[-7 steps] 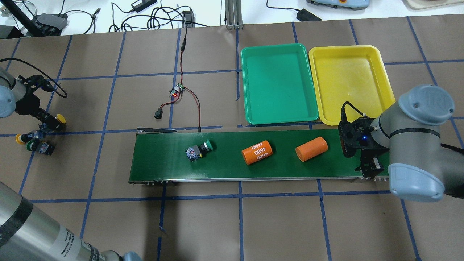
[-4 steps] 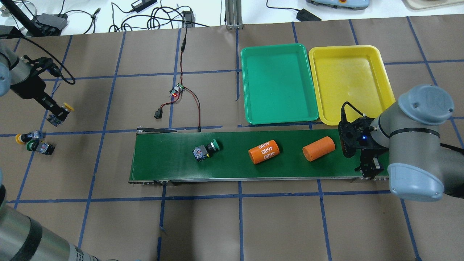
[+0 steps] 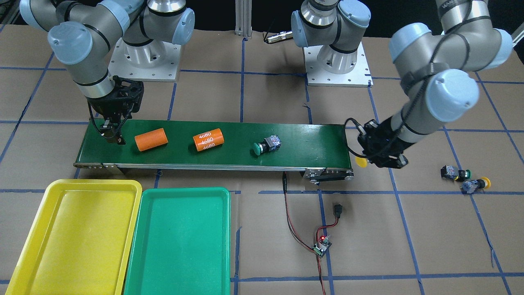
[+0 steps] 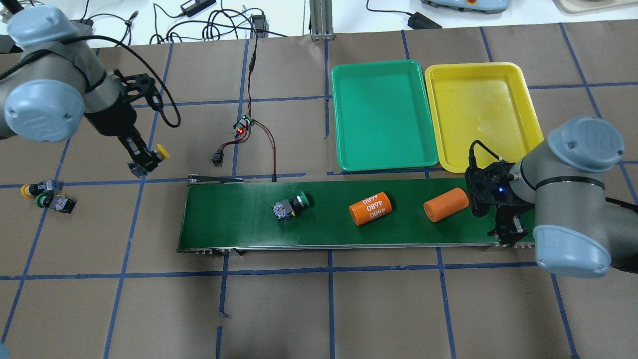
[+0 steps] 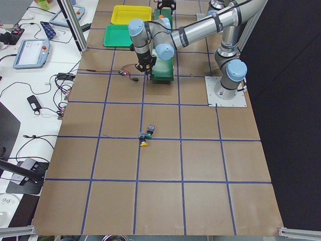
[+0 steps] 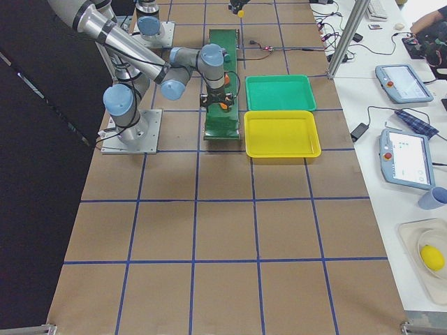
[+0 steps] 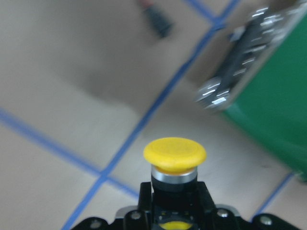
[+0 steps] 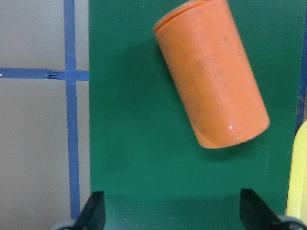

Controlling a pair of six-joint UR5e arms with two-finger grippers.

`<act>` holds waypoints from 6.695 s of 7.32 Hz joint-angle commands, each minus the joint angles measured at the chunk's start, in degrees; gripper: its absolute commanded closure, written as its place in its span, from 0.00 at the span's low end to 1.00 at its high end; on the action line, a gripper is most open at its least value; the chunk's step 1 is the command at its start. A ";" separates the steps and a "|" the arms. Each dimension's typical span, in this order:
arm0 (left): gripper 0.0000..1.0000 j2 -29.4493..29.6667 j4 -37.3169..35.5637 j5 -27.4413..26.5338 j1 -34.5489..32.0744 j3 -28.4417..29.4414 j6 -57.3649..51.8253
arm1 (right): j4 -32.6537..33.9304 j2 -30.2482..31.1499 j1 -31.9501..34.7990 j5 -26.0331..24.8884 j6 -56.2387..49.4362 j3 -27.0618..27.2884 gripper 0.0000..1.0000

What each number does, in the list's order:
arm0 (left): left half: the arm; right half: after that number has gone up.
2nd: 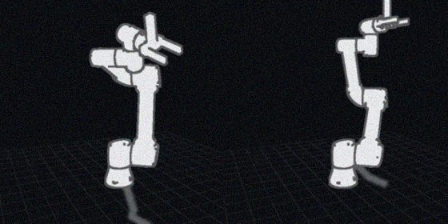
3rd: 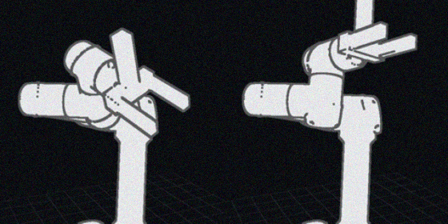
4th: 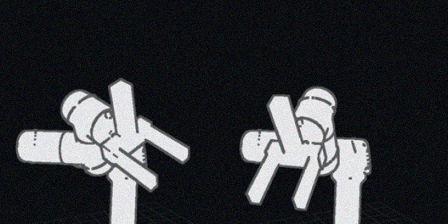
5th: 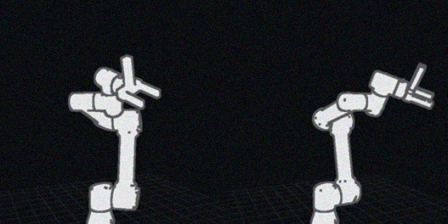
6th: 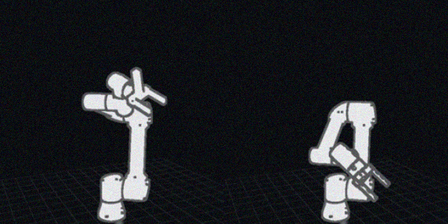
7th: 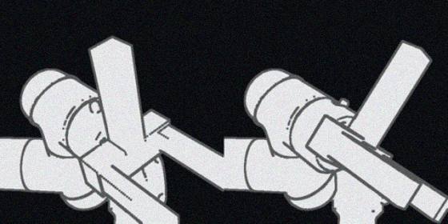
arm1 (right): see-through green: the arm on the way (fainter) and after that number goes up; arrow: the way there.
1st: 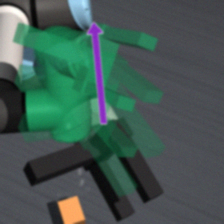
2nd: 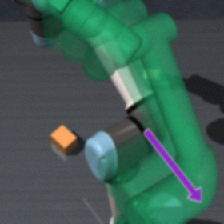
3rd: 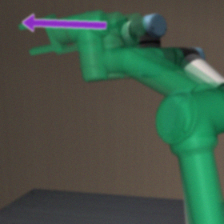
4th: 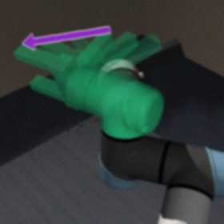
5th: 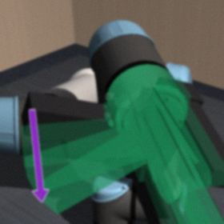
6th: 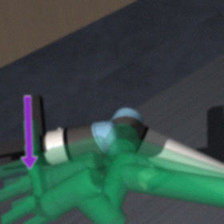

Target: Sort buttons by color to trays

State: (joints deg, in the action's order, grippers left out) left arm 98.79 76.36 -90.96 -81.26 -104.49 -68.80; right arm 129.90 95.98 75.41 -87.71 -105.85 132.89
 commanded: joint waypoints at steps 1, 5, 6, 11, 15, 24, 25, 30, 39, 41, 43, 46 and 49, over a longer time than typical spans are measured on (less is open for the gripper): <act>1.00 -3.86 -2.94 0.25 -6.35 -7.71 1.90 | 0.00 0.09 0.00 0.00 0.03 0.00 0.00; 0.01 -2.73 -20.94 0.43 -12.60 -15.47 3.67 | 0.00 0.09 0.00 0.00 0.03 0.00 0.00; 0.00 -4.47 -22.12 0.17 -12.43 -14.69 3.59 | 0.00 0.00 0.00 0.00 0.03 0.00 0.00; 0.00 -0.56 -20.64 -1.15 17.15 -10.24 1.33 | 0.00 0.00 0.00 0.00 0.03 0.00 0.00; 0.00 10.44 -20.72 -4.23 27.18 -3.18 -32.13 | 0.08 0.09 0.00 0.09 -0.15 -0.09 0.00; 0.00 16.17 -24.24 -3.61 35.02 -2.39 -57.23 | 3.34 -3.67 0.18 0.00 -10.69 -3.24 0.00; 0.10 16.52 -24.50 -3.00 35.12 -2.38 -58.54 | 3.25 -5.26 0.35 -0.09 -10.35 -4.47 0.00; 1.00 11.28 -23.15 1.84 32.85 -3.17 -47.57 | 3.16 -5.62 0.79 0.00 -6.21 -4.66 0.00; 0.77 -5.36 -11.49 10.72 -8.80 -10.44 -14.34 | 2.72 -5.36 1.06 0.09 -5.68 -4.31 0.00; 0.13 -5.45 -14.21 10.71 -9.96 -15.81 -11.47 | 2.64 -5.45 1.06 0.00 -5.68 -4.22 0.00; 0.00 -6.06 -16.23 10.02 -8.92 -14.69 -10.04 | 2.72 -5.45 1.23 0.00 -5.68 -4.22 0.00; 0.00 -6.42 -14.58 8.52 8.65 -9.16 -10.64 | 2.64 -5.10 1.41 0.09 -5.68 -4.22 0.00; 0.00 4.00 -14.66 1.02 24.55 -1.91 -17.91 | 2.99 -4.75 3.25 -0.62 -5.86 -4.31 0.00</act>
State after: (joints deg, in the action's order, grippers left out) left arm 98.19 61.85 -84.79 -61.35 -111.09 -83.11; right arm 132.75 90.99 78.18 -88.27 -111.57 128.51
